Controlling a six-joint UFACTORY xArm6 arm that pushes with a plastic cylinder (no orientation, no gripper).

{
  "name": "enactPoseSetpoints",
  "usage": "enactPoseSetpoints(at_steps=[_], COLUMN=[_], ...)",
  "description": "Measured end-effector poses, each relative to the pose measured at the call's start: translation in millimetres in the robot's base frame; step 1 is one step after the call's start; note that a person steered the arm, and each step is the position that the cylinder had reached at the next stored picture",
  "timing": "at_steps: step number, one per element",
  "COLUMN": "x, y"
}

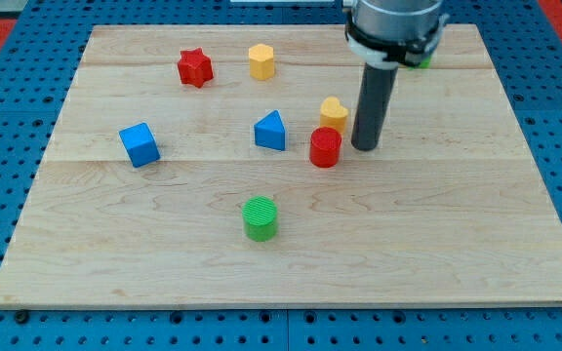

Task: Push the red circle to the bottom right of the blue triangle

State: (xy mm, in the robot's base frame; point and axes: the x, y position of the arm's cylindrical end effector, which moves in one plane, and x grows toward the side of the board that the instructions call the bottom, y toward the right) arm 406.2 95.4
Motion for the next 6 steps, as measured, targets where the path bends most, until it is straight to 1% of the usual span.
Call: enactPoseSetpoints(at_steps=[1,2,3,4,5,6], x=[-25,-18,6,5,5,-5], y=[0,0,-23,-79,-47,-12])
